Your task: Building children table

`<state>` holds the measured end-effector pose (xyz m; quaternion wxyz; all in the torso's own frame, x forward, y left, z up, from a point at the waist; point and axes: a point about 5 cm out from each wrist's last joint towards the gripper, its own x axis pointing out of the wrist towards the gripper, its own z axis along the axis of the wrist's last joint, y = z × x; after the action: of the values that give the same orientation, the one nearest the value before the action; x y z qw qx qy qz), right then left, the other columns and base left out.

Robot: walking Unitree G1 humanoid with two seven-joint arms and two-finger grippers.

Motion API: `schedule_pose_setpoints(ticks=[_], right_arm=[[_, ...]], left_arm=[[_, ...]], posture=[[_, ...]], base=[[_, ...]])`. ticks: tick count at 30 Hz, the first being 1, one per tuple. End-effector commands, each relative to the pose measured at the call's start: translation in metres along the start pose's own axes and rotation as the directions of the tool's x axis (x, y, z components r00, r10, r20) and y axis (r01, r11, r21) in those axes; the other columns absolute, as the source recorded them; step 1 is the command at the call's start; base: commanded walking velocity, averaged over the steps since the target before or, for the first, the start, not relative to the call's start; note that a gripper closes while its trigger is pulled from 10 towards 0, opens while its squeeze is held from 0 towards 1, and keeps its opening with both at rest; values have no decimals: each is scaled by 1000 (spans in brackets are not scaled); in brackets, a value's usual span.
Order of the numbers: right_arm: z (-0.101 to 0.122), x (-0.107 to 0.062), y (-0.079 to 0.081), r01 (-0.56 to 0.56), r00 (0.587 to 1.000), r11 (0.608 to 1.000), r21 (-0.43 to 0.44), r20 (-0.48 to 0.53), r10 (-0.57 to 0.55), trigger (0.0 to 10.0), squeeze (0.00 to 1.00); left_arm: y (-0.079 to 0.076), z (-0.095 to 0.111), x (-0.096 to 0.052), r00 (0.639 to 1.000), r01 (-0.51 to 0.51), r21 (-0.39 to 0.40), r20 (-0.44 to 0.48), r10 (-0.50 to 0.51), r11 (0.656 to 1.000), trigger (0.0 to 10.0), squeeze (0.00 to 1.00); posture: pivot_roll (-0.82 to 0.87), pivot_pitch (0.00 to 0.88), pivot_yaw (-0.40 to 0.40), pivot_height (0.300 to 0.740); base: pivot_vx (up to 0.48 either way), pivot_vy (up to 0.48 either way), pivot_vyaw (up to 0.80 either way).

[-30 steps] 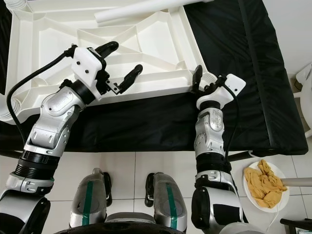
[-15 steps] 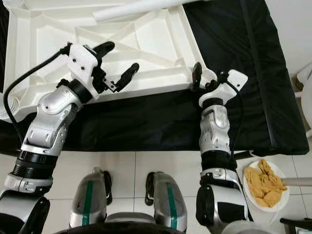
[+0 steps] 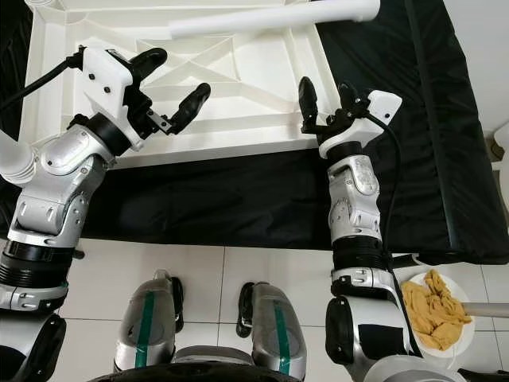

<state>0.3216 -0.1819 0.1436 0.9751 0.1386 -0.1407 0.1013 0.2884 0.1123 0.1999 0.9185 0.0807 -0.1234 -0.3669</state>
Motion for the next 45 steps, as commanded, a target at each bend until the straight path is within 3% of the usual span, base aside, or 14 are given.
schedule_pose_setpoints(ticks=[1,10,13,16,25,26,31,34,35,37,42,43,44,45], right_arm=[[-1,-1,-1,7,1000,1000,5,-14,-6,10000,0],[3,5,0,0,1000,1000,1,-22,0,10000,0],[8,7,0,-8,1000,998,-63,-12,7,10000,0],[12,12,-1,-1,1000,999,-53,-3,1,10000,0],[16,15,4,-31,999,1000,-5,9,31,10000,0],[18,8,7,-42,998,999,34,38,41,10000,0],[19,4,7,-47,998,999,27,53,45,10000,0],[23,6,9,-54,996,998,12,71,53,10000,0],[27,12,10,-46,995,999,-2,85,46,10000,0],[33,21,9,-39,994,999,-29,98,41,10000,0],[36,27,8,-31,994,998,-45,102,36,10000,0],[38,30,8,-40,995,996,-77,90,47,10000,0],[38,30,8,-40,995,996,-77,90,47,10000,0],[36,31,9,-53,996,995,-82,67,59,10000,0]], left_arm=[[-7,-1,3,999,47,-39,-16,-48,998,10000,0],[-1,2,7,999,8,-47,-41,-10,999,10000,0],[-1,-1,7,997,25,-7,-72,-26,1000,10000,0],[-2,-5,8,992,83,96,-100,-74,992,10000,0],[6,-9,15,984,105,147,-160,-81,984,10000,0],[16,1,18,995,14,93,-98,-5,996,10000,0],[20,7,17,997,-42,59,-58,45,997,10000,0],[24,9,19,996,-69,81,-48,73,994,10000,0],[29,8,23,994,-73,152,-65,84,986,10000,0],[36,6,27,991,-89,183,-82,106,979,10000,0],[40,5,28,989,-104,181,-89,122,978,10000,0],[32,1,28,987,-127,97,-84,136,987,10000,0],[32,1,28,987,-127,97,-84,136,987,10000,0],[21,-5,26,986,-135,22,-95,137,991,10000,0]], posture=[[126,72,-69,740],[127,69,-76,740],[126,63,-79,740],[130,65,-84,740],[126,69,-85,740],[117,75,-73,740],[117,75,-73,740],[126,72,-81,740],[133,70,-88,740],[125,68,-88,740],[125,68,-88,740],[129,68,-94,740],[129,68,-94,740],[137,73,-102,740]], base=[[0,0,0],[0,0,0],[0,0,0],[0,0,0],[0,0,0],[0,0,0],[0,0,0],[0,0,0],[0,0,0],[0,0,0],[0,0,0],[0,0,0],[0,0,0],[0,0,0]])
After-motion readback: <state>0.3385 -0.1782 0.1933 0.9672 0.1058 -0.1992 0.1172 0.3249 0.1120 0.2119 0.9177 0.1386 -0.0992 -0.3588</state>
